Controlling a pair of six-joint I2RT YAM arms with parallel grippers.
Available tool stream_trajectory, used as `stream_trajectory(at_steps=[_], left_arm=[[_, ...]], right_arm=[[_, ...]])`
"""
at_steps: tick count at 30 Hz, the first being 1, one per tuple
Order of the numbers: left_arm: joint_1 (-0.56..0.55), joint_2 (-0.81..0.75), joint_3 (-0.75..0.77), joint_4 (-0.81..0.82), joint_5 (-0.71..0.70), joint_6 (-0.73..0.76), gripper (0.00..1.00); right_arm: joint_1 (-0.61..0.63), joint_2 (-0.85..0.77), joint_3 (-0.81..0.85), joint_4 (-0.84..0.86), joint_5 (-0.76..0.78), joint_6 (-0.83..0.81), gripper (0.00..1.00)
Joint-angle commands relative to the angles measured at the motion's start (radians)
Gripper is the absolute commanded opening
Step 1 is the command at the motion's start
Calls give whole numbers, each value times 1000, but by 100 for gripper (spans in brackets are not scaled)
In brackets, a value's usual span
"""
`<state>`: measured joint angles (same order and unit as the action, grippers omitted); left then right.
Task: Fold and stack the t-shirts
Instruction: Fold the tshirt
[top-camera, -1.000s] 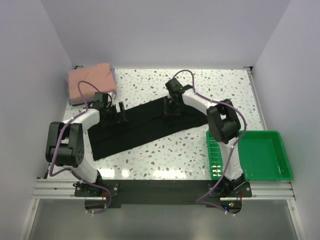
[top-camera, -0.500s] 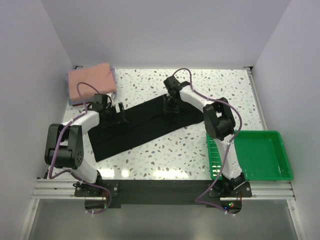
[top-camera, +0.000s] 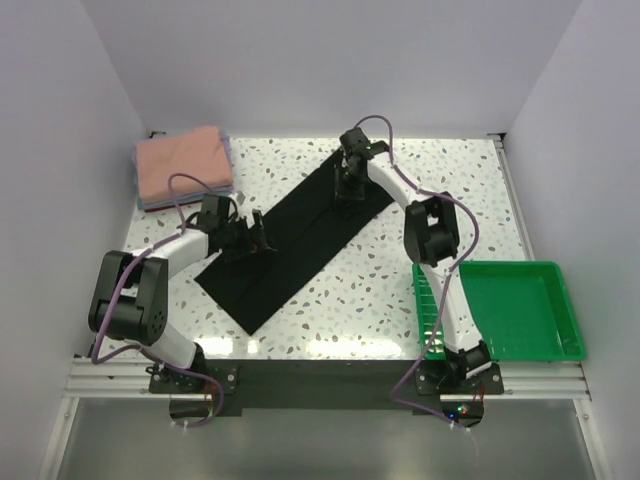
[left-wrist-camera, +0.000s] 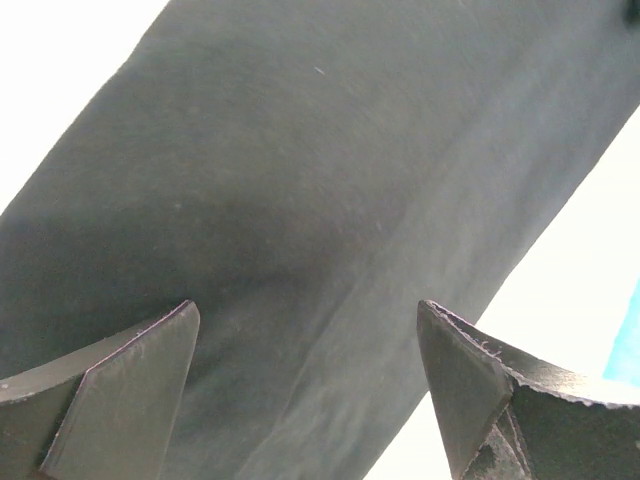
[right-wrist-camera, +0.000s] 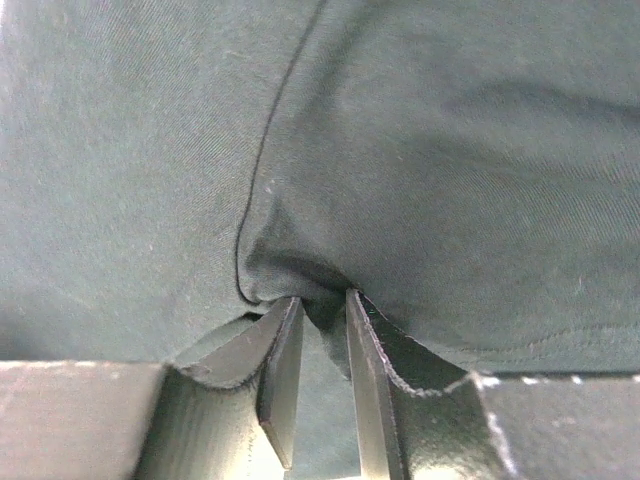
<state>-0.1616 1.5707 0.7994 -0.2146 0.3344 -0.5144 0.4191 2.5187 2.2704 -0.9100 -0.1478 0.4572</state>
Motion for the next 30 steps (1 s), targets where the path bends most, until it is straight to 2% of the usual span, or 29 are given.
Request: stream_trajectory(at_steps=[1,16,21,30], left_arm=[[-65,12,-58,-23,75,-96,96],[-332,84,-28,75,118,-302,97],[-430,136,30,90,138,-302,97],[-500,246,119,101,254,-208,97]], right_arm=[[-29,78,72,-43,90,-86,30],[-62,39,101,-23,31,-241,43],[-60,-44,-26,20,1,-258,45],[-57,-159,-155,54,-39,-219,48]])
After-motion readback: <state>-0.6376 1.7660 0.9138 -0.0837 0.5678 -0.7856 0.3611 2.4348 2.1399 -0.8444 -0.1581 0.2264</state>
